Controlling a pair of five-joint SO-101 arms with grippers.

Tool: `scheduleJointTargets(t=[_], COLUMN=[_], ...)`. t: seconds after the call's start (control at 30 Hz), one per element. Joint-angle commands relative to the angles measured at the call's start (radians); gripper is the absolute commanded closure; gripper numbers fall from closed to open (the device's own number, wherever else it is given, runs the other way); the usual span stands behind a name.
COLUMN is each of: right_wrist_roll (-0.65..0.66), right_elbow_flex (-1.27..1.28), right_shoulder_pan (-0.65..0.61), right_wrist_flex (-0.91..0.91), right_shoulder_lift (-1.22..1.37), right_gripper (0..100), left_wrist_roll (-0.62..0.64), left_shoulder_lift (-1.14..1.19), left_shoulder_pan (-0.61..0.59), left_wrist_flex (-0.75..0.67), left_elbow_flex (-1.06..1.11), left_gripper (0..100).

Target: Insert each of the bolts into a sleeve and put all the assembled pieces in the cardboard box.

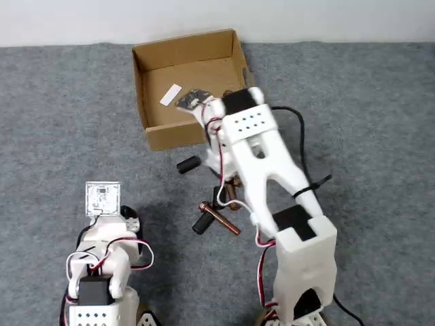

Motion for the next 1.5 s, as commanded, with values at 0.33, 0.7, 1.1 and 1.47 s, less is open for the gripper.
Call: scheduleJointTargets(t=[0.33, 0.7, 1.1, 1.47], right_wrist_roll=[-0.499, -0.542, -0.539, -0.497], right_elbow_flex=[-0.006, -0.012, -0.012, -0.012], right_shoulder_pan=[-0.117, -0.111, -0.076, -0.068], right_wrist_flex=[0.038, -0.004, -0.127, -0.203], right_shoulder_lift=[0.030, 0.171, 0.277, 0.343], right_gripper=[91.4, 91.4, 91.4, 92.0], left_wrist_roll=[0.009, 0.009, 0.009, 0.009], left_shoulder_lift=[-0.008, -0.008, -0.008, -0.008], left_shoulder_pan=[-0.025, -0.025, -0.021, -0.021], left_wrist_flex=[-0.020, -0.018, -0.015, -0.015], left_elbow_flex=[-0.005, -0.005, -0.005, -0.005], left_gripper=[100, 100, 100, 100])
